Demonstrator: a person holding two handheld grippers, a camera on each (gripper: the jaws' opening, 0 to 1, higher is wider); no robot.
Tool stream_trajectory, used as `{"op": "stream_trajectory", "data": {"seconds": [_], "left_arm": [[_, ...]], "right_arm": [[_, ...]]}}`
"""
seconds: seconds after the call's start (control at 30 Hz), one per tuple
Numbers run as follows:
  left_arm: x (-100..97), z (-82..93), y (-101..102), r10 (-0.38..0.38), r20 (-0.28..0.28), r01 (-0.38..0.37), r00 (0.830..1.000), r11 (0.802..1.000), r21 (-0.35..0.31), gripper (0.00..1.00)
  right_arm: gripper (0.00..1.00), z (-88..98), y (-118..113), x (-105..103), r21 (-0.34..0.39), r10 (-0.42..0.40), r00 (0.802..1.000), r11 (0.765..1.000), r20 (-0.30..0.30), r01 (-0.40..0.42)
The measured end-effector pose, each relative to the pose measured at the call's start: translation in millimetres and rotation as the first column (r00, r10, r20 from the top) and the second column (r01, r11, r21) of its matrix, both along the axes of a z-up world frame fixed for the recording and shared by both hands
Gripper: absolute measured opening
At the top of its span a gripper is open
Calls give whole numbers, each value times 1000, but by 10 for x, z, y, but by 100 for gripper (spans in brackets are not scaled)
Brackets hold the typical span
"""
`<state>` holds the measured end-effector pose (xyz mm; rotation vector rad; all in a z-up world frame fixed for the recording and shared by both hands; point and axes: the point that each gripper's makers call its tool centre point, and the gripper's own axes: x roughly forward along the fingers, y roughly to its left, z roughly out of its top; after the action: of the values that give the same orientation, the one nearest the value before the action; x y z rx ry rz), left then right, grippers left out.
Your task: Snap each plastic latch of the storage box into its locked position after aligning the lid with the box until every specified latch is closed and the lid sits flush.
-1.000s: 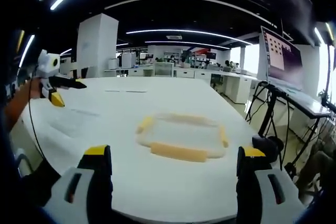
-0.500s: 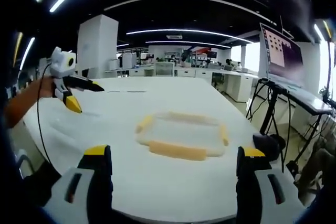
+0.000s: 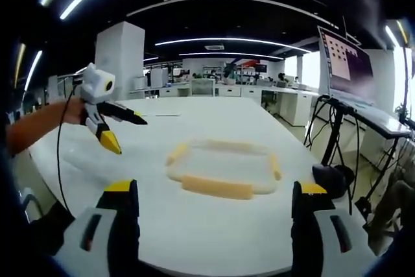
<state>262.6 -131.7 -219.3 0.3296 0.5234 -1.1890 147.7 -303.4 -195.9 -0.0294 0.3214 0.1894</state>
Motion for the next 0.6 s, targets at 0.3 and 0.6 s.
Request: {"op": "stream_trajectory", "data": {"seconds": [0.3, 0.6], "left_arm": [[220, -91, -177, 7, -19, -6, 1000, 1000, 29, 99], [272, -223, -427, -78, 35, 73, 996, 989, 126, 99]], "right_arm": [[98, -45, -24, 36, 9, 5, 1000, 1000, -5, -5], [98, -91, -29, 65, 23, 12, 1000, 1000, -11, -11]]}}
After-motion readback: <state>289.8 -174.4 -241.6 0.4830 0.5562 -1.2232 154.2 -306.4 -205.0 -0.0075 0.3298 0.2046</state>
